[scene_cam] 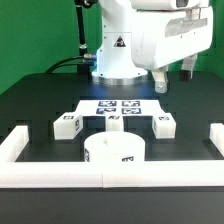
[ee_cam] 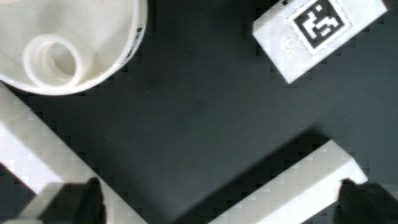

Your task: Assemble stool

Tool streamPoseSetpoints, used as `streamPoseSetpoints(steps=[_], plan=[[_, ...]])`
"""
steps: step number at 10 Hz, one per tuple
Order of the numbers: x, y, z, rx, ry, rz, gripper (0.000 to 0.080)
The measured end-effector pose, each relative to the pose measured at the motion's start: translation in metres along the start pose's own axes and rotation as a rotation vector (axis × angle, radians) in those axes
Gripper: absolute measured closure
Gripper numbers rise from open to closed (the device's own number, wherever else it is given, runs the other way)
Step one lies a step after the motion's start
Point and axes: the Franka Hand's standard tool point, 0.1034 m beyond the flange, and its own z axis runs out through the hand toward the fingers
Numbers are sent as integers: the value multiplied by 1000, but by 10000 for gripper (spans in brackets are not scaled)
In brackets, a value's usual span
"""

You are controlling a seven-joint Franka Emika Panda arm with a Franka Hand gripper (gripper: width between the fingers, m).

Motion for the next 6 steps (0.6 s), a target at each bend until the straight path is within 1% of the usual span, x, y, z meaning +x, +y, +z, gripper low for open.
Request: streamPoseSetpoints(steps=[5,6], plan=[[0,0,0,0,0,0,150],[-4,2,1,1,-3,-17,150]])
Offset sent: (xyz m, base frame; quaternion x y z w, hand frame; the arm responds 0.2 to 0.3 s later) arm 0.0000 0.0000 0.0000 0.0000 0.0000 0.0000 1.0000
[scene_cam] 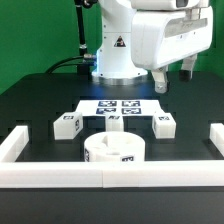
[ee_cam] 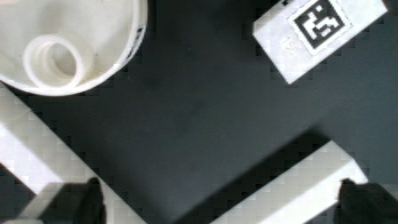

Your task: Assemble stool

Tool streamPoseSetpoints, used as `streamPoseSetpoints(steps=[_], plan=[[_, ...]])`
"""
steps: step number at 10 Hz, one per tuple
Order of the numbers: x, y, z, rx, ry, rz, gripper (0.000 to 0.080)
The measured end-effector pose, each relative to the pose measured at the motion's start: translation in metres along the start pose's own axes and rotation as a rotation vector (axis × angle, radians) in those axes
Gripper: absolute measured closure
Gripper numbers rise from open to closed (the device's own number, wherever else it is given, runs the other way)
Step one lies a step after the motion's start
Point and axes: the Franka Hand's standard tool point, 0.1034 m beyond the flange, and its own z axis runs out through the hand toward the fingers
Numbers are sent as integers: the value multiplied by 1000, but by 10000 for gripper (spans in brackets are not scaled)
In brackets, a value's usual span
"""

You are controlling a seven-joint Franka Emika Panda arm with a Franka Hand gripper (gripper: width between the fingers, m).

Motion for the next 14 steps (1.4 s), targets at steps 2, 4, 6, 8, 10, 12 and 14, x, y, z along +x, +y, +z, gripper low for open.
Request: streamPoseSetpoints(steps=[2,4,6,8,10,12,14], plan=[[-21,14,5,-4,-12,0,150],[-40,30,18,-12,-16,-23,150],[-53,38,34,-9,-23,-19,150],[-59,43,48,-10,-17,-21,150],[-62,48,63,-11,-12,-19,150],[-66,53,76,-2,-16,-23,150],[-64,48,83,5,-18,-25,150]])
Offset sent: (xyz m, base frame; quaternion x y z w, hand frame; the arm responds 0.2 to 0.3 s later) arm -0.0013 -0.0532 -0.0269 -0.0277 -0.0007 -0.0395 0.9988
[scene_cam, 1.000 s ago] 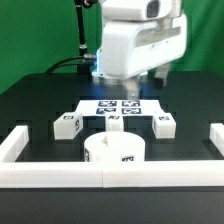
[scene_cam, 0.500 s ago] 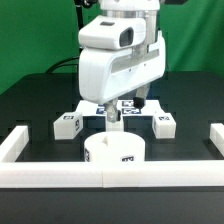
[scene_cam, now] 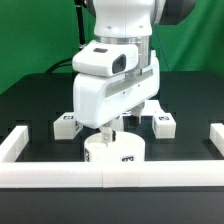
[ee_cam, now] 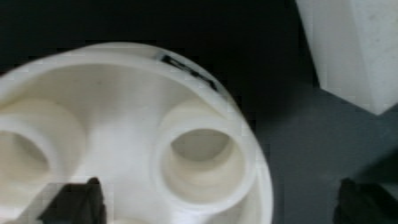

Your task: Assemble stool

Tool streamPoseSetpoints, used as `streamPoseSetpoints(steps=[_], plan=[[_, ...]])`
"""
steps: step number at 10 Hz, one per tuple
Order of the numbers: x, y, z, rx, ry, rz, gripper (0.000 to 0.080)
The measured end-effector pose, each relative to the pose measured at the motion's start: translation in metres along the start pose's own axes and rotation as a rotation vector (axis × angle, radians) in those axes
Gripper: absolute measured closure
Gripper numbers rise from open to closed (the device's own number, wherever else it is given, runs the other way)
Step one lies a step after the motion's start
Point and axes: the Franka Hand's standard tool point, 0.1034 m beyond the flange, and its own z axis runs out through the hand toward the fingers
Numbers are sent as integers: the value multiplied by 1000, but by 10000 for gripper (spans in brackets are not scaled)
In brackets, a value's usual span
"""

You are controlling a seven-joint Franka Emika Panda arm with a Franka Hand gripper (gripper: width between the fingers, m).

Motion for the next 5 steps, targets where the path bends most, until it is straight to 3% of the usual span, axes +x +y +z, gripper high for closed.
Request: streamPoseSetpoints(steps=[5], plan=[[-8,-3,13,9,-1,-9,150]])
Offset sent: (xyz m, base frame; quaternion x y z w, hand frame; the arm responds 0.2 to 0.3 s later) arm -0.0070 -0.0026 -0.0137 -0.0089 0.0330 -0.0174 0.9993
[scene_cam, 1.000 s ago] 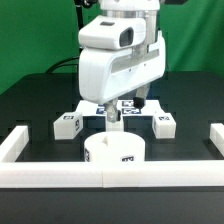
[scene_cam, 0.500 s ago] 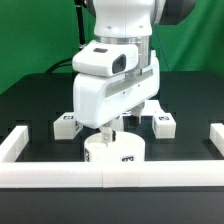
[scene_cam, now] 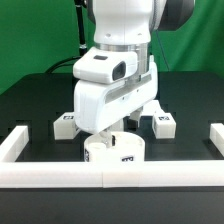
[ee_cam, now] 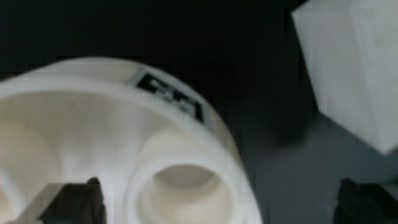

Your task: Assemble stool

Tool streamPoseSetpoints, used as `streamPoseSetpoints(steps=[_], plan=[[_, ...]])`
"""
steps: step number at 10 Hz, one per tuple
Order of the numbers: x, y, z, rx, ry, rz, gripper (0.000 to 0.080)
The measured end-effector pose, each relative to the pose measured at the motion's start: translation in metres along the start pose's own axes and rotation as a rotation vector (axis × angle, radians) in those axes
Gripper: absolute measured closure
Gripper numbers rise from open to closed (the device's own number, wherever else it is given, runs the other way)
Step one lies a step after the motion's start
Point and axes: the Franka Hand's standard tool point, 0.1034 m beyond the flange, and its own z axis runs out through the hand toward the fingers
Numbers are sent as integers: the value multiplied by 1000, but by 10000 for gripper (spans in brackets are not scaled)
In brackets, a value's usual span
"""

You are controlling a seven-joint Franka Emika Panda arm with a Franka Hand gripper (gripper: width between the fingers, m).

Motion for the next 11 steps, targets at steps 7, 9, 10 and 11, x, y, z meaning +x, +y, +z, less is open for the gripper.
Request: streamPoseSetpoints(steps=[7,9,10,11], plan=[[0,0,1,1,-1,0,476],[0,0,1,1,-1,0,476],[0,0,1,1,-1,0,476],[0,0,1,1,-1,0,476]])
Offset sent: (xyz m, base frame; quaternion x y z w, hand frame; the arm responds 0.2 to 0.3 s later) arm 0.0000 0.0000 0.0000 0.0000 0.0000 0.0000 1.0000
